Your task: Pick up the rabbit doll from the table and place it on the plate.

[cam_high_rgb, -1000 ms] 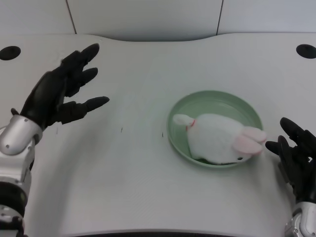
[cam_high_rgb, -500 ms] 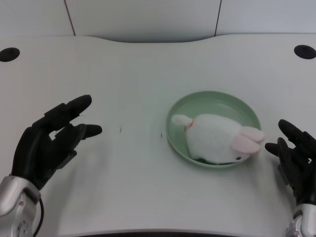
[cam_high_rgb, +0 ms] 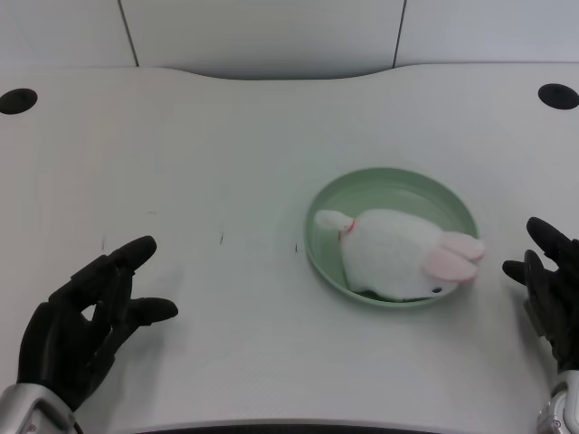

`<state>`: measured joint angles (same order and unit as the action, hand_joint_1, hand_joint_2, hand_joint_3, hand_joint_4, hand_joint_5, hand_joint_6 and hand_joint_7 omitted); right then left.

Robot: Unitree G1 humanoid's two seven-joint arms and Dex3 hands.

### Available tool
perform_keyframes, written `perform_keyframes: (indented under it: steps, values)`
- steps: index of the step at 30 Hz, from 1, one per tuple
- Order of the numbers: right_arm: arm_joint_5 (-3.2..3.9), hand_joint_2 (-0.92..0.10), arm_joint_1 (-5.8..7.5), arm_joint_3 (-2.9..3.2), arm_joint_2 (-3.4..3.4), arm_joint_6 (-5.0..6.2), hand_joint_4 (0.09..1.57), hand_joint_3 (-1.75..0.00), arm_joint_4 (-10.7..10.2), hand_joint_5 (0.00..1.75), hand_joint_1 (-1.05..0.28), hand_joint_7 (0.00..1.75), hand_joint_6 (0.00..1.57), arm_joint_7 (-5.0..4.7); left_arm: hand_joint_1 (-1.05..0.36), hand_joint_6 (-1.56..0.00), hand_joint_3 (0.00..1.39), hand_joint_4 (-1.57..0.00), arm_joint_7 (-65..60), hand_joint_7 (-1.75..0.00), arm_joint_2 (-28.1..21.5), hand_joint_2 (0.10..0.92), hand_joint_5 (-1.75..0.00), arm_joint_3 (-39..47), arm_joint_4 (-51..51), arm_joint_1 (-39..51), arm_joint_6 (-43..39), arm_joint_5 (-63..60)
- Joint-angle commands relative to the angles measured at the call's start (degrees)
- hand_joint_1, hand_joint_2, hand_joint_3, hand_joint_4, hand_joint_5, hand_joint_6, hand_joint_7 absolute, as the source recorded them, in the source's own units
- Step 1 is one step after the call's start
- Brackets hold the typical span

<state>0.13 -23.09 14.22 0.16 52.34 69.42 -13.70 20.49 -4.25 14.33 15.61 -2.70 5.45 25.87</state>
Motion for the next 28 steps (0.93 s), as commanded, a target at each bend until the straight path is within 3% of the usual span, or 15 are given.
perform_keyframes:
  steps: [1,4,6,10,15,17,23,28]
  values:
    - [1.08,-0.92,-0.51,0.62,-0.78,-0.08,0.74,-0.29,0.45,0.72,-0.32,0.01,0.9,0.86,-0.58,-0.78,0.66,-0.49,-1.53,-0.27,-0.07,0.921,-1.54,1.33,0.26,0.3,0.83,0.29]
    - [1.4,-0.92,-0.54,0.79,-0.83,0.26,0.74,-0.29,0.66,0.72,-0.33,0.01,0.9,1.57,-0.58,-0.69,0.67,-0.51,-2.02,-0.53,-0.04,0.921,-1.57,1.54,0.31,0.28,1.53,0.07]
    - [1.45,-0.92,-0.56,0.85,-0.84,0.29,0.73,-0.29,0.71,0.73,-0.33,0.01,0.9,1.73,-0.58,-0.66,0.67,-0.51,-2.02,-0.6,0.01,0.921,-1.57,1.63,0.24,0.27,1.68,-0.03]
    - [2.07,-0.92,-0.46,1.17,-0.97,0.39,0.75,-0.3,0.28,0.74,-0.33,0.01,0.89,3.42,-0.56,-0.66,0.67,-0.48,-3.87,-0.74,0.74,0.921,-1.64,2.44,0.82,0.22,2.69,-0.01]
    - [3.95,-0.92,-0.85,2.37,-0.6,0.44,0.75,-0.3,0.52,0.75,-0.32,0.02,0.9,5.81,-0.56,-0.67,0.6,-0.53,-3.4,-0.79,1.52,0.921,-1.63,3.87,2.44,-0.59,2.36,1.42]
    - [3.79,-0.92,-0.89,2.3,-0.65,0.42,0.75,-0.3,0.56,0.75,-0.31,0.02,0.9,5.58,-0.55,-0.68,0.61,-0.53,-3.35,-0.81,1.62,0.921,-1.62,3.92,2.5,-0.51,1.98,1.36]
    - [2.46,-0.92,-0.94,1.65,-1.05,0.5,0.76,-0.31,0.77,0.75,-0.29,0.02,0.91,4.58,-0.55,-0.59,0.59,-0.51,-3.69,-1.07,1.52,0.921,-1.66,3.95,2.76,-0.22,2.15,0.8]
    - [3.19,-0.92,-0.85,1.84,-1.43,0.9,0.72,-0.33,0.98,0.75,-0.27,0.01,0.9,6.52,-0.53,-0.55,0.61,-0.52,-4.05,-1.12,1.93,0.921,-1.69,4.24,3.22,-0.35,2.34,1.09]
